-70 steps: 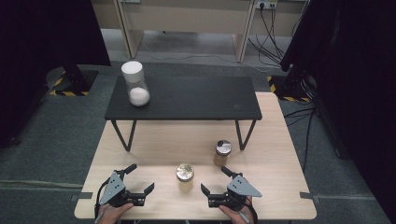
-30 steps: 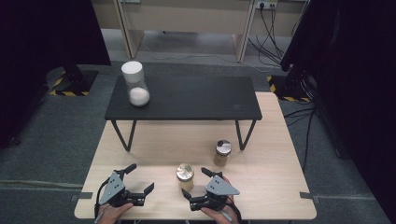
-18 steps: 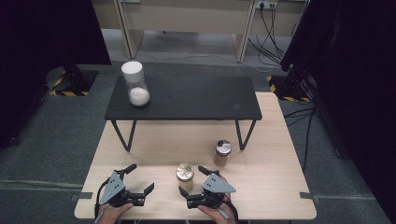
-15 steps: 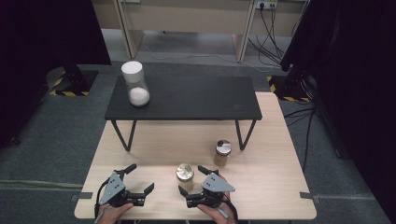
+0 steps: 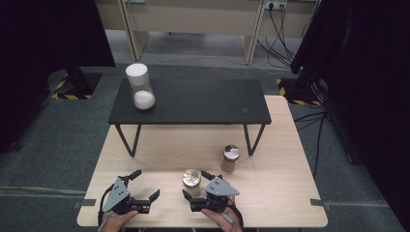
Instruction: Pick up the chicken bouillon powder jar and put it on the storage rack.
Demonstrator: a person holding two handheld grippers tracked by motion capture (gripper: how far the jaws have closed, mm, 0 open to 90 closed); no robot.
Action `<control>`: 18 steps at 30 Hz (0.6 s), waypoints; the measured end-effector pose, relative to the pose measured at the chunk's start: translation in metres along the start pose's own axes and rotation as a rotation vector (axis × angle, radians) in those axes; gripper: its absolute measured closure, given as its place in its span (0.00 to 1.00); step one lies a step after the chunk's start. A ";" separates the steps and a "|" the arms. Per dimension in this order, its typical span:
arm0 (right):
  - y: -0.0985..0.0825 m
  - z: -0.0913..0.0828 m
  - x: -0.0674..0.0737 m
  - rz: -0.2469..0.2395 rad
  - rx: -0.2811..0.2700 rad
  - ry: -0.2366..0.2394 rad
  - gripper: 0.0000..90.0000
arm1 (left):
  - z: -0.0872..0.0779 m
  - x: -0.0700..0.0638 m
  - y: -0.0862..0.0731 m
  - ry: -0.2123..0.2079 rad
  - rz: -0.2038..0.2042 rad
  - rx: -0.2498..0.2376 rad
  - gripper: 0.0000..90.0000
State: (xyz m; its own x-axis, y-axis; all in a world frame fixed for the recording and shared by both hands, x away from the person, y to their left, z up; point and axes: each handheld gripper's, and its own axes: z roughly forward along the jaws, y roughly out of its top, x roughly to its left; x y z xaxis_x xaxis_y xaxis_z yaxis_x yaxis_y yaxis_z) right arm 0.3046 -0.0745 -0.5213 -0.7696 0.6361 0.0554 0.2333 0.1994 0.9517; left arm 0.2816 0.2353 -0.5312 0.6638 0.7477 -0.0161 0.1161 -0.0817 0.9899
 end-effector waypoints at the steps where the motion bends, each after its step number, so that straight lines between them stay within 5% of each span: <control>1: 0.000 0.001 0.000 0.004 0.000 0.002 0.11 | 0.000 0.000 0.000 0.000 0.000 0.000 0.01; 18: 0.000 0.008 0.001 0.001 0.031 0.002 0.32 | 0.000 0.000 0.000 -0.001 0.004 0.000 0.01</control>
State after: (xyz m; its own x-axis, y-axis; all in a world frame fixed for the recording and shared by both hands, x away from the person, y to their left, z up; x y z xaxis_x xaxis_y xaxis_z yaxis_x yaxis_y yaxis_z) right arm 0.3088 -0.0683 -0.5241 -0.7706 0.6347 0.0565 0.2522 0.2223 0.9418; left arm 0.2814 0.2350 -0.5312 0.6650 0.7467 -0.0123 0.1136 -0.0848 0.9899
